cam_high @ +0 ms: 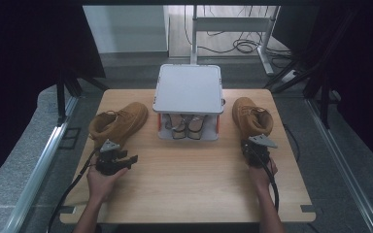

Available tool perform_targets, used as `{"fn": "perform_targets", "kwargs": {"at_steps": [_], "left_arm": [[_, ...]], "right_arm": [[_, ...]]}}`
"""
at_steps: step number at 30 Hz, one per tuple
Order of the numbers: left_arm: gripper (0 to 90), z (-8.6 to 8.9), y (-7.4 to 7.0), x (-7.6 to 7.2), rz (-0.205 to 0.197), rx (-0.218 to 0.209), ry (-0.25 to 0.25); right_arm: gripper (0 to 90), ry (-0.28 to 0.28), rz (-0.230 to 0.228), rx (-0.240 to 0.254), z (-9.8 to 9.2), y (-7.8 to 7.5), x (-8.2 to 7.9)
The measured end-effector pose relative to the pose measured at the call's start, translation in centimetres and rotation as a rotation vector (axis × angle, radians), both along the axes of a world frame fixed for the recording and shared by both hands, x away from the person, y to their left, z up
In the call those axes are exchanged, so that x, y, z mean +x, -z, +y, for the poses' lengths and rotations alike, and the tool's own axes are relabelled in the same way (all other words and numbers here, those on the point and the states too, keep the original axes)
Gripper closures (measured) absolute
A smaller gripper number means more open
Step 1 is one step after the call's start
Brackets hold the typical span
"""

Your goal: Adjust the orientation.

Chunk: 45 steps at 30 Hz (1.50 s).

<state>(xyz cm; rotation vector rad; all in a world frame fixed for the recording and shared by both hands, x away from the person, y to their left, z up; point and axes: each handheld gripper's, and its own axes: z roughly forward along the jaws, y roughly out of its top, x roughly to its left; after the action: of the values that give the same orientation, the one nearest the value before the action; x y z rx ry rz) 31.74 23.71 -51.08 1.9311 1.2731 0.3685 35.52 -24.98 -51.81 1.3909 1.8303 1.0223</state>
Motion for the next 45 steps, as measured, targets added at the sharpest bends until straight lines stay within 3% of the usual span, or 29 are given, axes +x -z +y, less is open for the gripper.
{"fn": "perform_targets", "kwargs": {"at_steps": [19, 21, 22, 25, 31, 39, 45], "left_arm": [[45.5, 0.5, 0.1, 0.1, 0.004, -0.002, -0.012], [45.5, 0.4, 0.1, 0.1, 0.004, -0.004, -0.011], [45.5, 0.4, 0.1, 0.1, 0.005, -0.005, -0.01], [45.4, 0.4, 0.1, 0.1, 0.006, -0.007, -0.01], [45.3, 0.5, 0.1, 0.1, 0.003, -0.007, -0.01], [45.2, 0.5, -0.1, 0.0, -0.003, -0.016, -0.012], [44.8, 0.5, -0.6, -0.3, -0.021, -0.021, -0.011]], "right_arm": [[89.0, 0.131, -0.002, 0.056, -5.7, 0.0, -0.8], [89.0, 0.14, -0.004, 0.082, -6.4, 0.1, -0.8], [89.0, 0.139, -0.003, 0.101, -6.5, 0.1, -0.8], [89.0, 0.125, -0.003, 0.08, -6.4, 0.1, -0.8], [87.3, 0.111, -0.015, 0.108, -6.4, -0.1, -1.1], [85.0, 0.06, -0.026, 0.105, -5.7, -0.6, -1.4], [73.5, 0.022, -0.015, 0.109, -5.0, -0.5, -1.4]]}}
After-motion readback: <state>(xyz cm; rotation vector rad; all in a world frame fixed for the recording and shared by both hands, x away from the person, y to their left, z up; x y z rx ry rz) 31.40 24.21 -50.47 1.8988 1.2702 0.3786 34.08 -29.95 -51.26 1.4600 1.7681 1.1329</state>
